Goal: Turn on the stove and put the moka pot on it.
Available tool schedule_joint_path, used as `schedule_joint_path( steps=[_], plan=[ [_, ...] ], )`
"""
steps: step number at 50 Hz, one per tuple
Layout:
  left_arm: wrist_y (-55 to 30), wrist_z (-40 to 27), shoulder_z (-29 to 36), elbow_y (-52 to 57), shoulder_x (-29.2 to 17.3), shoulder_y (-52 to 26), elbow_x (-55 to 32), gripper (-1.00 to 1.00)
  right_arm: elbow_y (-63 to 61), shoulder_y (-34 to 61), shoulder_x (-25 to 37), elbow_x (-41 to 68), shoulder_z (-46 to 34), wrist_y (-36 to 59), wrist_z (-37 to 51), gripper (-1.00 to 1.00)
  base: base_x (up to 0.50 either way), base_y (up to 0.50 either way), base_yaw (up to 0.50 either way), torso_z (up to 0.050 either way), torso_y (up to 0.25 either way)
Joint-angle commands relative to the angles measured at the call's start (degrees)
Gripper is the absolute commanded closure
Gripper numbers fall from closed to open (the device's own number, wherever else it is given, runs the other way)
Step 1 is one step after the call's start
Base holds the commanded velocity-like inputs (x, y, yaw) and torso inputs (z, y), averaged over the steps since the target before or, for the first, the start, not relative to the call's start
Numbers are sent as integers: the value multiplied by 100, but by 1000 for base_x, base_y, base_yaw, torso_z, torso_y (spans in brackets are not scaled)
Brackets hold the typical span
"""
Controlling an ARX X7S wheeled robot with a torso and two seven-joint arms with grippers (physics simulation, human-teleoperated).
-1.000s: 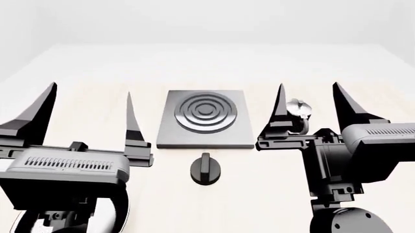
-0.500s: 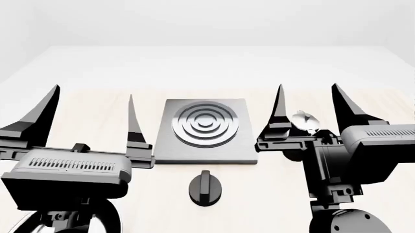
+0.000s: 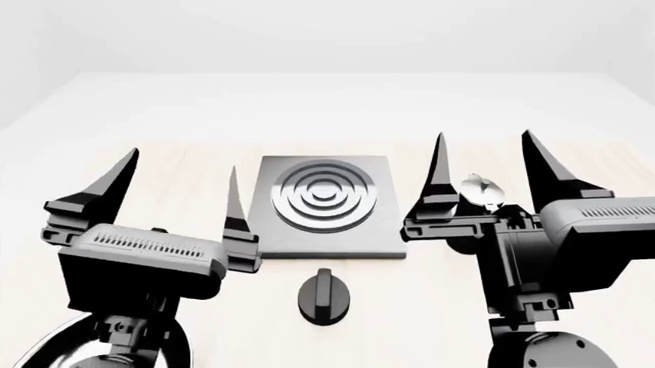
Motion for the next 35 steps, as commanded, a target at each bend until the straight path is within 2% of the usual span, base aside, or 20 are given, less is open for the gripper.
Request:
schedule_joint_path(
  steps=[1, 11, 18, 20, 30, 35],
  plan=[
    [-226, 365, -35, -584, 58, 24, -596, -100, -24, 46, 22, 62, -13, 2, 23, -100, 0, 0, 0, 0, 0],
    [-274, 592, 130, -1113, 121, 114, -885, -100, 10, 22, 36, 73, -60, -56, 46, -100, 0, 0, 0, 0, 0],
    [17, 635, 296, -1639, 119, 266, -844, -100, 34, -38, 57, 89, -76, -131, 59, -100, 0, 0, 0, 0, 0],
    [12, 572, 534, -1827, 35, 268, -594, -100, -4, -19, 64, 113, -68, -82, 78, -100, 0, 0, 0, 0, 0],
    [261, 852, 632, -2377, 163, 424, -951, -100, 30, -18, 89, 132, -103, -127, 99, -100, 0, 0, 0, 0, 0],
    [111, 1054, 688, -2523, 160, 398, -1174, -100, 24, -11, 104, 139, -120, -120, 119, -100, 0, 0, 0, 0, 0]
  ],
)
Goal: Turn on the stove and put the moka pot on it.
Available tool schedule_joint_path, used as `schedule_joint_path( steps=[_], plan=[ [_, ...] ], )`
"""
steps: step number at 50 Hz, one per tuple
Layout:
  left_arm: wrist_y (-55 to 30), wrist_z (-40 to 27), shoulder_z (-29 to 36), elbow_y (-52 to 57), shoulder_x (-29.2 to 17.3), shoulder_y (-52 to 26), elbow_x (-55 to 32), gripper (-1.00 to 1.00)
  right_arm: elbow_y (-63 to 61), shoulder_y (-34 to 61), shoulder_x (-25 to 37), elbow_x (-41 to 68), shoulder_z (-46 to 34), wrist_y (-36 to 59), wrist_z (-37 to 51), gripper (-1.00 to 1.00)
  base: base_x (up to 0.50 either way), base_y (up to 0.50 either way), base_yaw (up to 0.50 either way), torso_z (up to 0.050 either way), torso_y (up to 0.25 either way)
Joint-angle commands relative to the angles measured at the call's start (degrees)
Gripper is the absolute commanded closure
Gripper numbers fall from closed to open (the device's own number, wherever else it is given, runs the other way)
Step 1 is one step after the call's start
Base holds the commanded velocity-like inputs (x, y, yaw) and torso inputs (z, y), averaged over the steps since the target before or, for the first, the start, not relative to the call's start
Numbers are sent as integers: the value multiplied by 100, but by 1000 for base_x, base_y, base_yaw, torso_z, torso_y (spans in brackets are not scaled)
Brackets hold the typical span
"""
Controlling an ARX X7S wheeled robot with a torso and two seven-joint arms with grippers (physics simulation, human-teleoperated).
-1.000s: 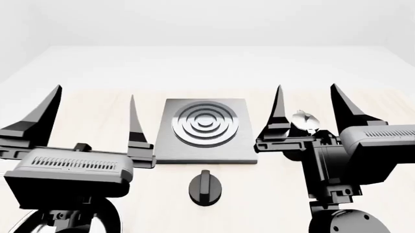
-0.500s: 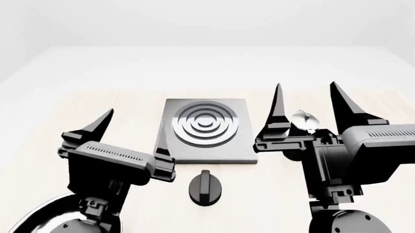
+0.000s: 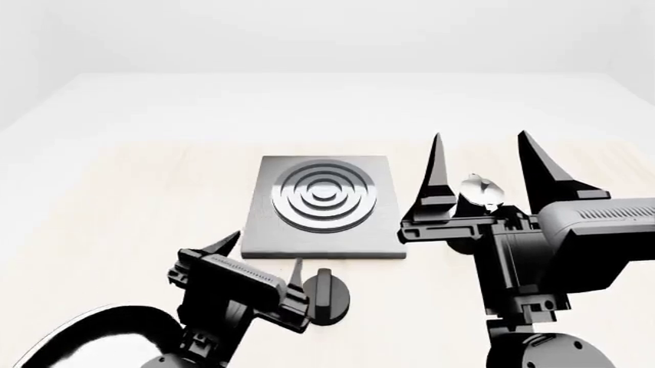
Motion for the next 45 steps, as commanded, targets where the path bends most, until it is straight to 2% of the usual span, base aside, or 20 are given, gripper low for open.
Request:
schedule_joint_path(
  steps=[1, 21, 45],
  plan=[
    [-36, 333, 192, -509, 39, 52, -338, -100, -4, 5, 33, 26, -34, -6, 37, -100, 0, 0, 0, 0, 0],
    [-31, 692, 163, -876, 197, -12, -912, -100, -24, 10, 84, 80, -98, 3, 98, -100, 0, 0, 0, 0, 0],
    [400, 895, 291, -1625, 339, -81, -1073, -100, 37, -20, 145, 107, -158, -73, 129, -100, 0, 0, 0, 0, 0]
  ],
)
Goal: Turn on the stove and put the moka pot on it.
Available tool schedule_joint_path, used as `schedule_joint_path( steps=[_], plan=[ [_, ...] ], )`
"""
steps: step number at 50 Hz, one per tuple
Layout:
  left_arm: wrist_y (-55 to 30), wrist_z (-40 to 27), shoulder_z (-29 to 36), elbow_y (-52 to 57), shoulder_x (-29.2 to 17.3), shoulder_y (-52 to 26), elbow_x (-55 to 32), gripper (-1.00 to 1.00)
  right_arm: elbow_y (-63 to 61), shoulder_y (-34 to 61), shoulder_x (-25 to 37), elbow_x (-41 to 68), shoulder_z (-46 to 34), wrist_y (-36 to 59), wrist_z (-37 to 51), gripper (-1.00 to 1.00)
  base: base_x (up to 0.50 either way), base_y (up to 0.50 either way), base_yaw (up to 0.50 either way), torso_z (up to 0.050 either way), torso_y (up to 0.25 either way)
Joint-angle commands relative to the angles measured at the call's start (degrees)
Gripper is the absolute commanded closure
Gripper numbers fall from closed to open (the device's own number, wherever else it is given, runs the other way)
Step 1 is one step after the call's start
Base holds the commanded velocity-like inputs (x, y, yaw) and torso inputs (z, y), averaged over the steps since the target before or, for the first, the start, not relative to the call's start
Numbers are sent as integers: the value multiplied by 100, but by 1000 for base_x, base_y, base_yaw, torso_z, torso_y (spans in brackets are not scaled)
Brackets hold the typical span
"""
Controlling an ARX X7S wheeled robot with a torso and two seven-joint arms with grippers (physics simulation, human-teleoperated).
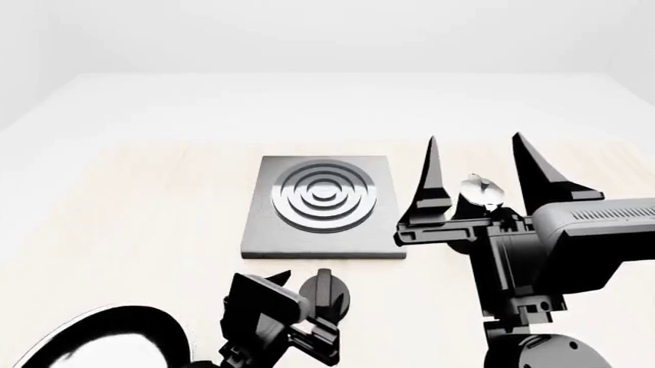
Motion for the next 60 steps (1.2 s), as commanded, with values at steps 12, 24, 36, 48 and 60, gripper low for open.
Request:
schedule_joint_path(
  steps=[12, 24, 36, 48, 60],
  plan=[
    [190, 2, 33, -490, 112, -19, -158, -100, 158, -66, 45, -7, -66, -215, -6, -100, 0, 0, 0, 0, 0],
    [2, -167, 81, -546, 117, -85, -173, -100, 128, -71, 74, 29, -76, -189, 34, -100, 0, 0, 0, 0, 0],
    [63, -177, 149, -754, 111, -132, -178, -100, 179, -49, 90, 18, -136, -222, 45, -100, 0, 0, 0, 0, 0],
    [129, -187, 182, -944, 121, -181, -217, -100, 178, -71, 110, 39, -150, -264, 67, -100, 0, 0, 0, 0, 0],
    [317, -137, 199, -1293, 147, -247, -251, -100, 182, -84, 122, 44, -192, -292, 94, -100, 0, 0, 0, 0, 0]
  ],
)
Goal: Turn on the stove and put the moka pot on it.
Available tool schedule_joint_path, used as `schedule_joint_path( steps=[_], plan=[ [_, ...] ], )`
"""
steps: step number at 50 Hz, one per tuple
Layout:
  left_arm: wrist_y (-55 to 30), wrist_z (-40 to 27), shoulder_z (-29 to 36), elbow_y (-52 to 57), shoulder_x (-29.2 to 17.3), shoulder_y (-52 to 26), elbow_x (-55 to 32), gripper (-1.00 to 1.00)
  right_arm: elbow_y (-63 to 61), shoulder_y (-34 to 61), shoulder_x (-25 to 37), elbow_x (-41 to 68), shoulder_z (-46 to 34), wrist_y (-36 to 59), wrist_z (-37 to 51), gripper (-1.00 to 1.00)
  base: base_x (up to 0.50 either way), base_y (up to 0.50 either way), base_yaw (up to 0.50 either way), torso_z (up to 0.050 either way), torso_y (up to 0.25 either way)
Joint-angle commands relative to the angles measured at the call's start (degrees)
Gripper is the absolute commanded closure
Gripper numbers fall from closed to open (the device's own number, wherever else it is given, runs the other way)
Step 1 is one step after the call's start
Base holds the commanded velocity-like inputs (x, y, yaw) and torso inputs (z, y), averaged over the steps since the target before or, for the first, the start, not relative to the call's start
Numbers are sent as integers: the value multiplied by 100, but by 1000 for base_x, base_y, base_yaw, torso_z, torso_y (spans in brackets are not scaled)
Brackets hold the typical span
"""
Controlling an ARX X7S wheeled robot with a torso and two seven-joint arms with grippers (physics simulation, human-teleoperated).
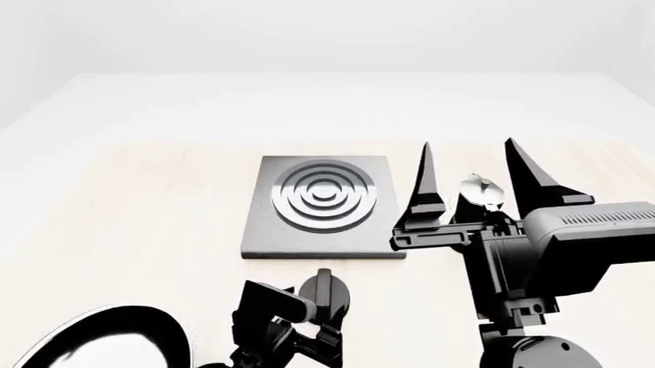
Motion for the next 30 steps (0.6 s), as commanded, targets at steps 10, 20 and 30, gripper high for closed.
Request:
schedule_joint_path(
  steps=[10, 20, 30],
  plan=[
    [151, 1, 105, -403, 37, -140, -16, -100, -4, -13, 31, 36, -44, -25, 44, -100, 0, 0, 0, 0, 0],
    [169, 2, 196, -538, 68, -245, -22, -100, 23, -28, 47, 35, -70, -76, 53, -100, 0, 0, 0, 0, 0],
    [304, 40, 248, -794, 93, -321, -30, -100, 54, -32, 64, 42, -85, -105, 69, -100, 0, 0, 0, 0, 0]
  ],
)
